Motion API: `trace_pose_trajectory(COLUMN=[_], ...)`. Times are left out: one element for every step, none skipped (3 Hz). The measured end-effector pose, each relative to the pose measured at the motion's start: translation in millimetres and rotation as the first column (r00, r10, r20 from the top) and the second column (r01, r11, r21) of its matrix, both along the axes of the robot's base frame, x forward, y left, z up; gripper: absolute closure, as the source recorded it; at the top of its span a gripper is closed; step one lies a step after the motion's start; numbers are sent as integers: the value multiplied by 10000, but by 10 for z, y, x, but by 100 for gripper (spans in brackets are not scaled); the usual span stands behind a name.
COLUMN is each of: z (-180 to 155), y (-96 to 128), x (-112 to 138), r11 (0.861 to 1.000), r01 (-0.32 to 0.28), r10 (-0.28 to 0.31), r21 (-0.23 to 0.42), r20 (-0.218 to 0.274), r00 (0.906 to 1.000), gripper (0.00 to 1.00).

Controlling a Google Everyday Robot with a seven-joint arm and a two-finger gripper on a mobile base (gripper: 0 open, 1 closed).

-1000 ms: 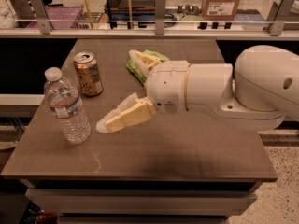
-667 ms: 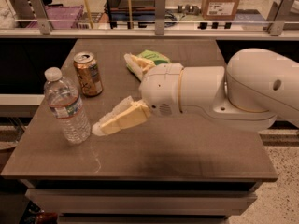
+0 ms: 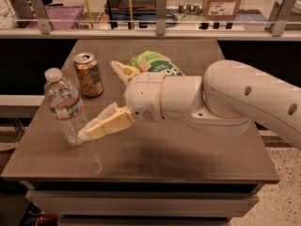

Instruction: Pick water bottle

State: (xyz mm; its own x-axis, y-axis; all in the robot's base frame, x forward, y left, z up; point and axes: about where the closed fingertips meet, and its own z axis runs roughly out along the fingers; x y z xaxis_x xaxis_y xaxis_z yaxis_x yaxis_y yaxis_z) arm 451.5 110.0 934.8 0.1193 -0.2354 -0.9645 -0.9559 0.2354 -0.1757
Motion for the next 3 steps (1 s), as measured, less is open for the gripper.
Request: trace_pose_trajectory(z=[-21, -33, -47], y=[213, 399, 552], x=[-62, -120, -133], r11=[9995, 9988, 9979], r01=[-253, -441, -576], r10=[254, 445, 585], r21=[169, 234, 305], r20=[-62, -178, -286], r00=[9997, 9988, 9979], gripper=[0, 0, 0])
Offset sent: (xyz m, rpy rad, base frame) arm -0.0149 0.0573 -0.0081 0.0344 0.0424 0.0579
